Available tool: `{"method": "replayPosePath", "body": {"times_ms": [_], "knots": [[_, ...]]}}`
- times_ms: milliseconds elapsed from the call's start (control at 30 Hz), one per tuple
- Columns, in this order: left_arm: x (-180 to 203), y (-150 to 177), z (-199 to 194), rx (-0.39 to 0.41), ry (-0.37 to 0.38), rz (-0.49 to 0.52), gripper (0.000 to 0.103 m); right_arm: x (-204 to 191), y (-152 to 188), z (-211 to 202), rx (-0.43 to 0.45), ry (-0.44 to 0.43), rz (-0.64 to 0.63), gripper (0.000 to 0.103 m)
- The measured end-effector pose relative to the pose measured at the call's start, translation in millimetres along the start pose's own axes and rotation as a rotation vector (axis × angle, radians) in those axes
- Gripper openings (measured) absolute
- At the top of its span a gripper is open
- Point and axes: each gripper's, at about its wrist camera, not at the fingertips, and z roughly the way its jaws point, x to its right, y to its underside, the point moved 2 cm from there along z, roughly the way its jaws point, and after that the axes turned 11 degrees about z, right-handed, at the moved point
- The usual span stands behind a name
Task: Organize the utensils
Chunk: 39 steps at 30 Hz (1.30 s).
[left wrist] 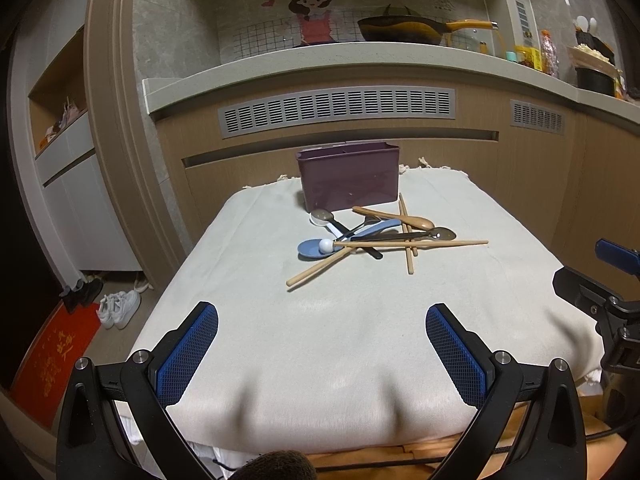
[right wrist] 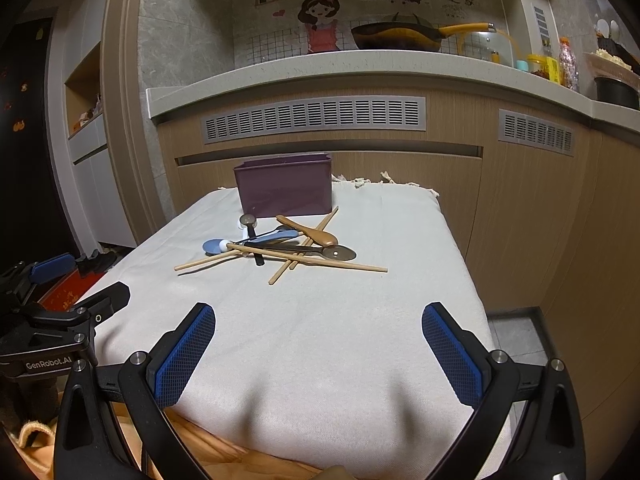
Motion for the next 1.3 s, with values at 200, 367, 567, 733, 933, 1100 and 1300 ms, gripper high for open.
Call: {"method": "replayPosePath", "body": {"times_ms": [200,367,567,733,933,1100,1300], "knots": [[-6,-13,10,-0.001,0.009,-0.009,0.103,-4,-12,6,0.029,0.014,-0.026,0.103],[-12,-31,24,0.01,0.026,-0.001,0.103,-8,-27,16,0.046,0.03,-0.079,0.103],[-15,-55,56,0.017,0.079,0.032,0.103,-11,-55,47,0.035,0.015,-0.111,0.103],[-13,-69,105,-0.047,0.164,0.1,0.103,-13,-70,97,-0.023,-0.013,-0.145,0.103],[-24,-83,169,-0.117,0.217,0.119,0.103,-27,-84,167,-0.149,-0.05,-0.271,0.103],[-49,-90,208,-0.15,0.212,0.104,0.103,-29,-84,215,-0.252,-0.081,-0.325,0.095],[-94,-82,234,-0.198,0.183,0.004,0.103,-52,-91,256,-0.328,-0.147,-0.386,0.067]]}}
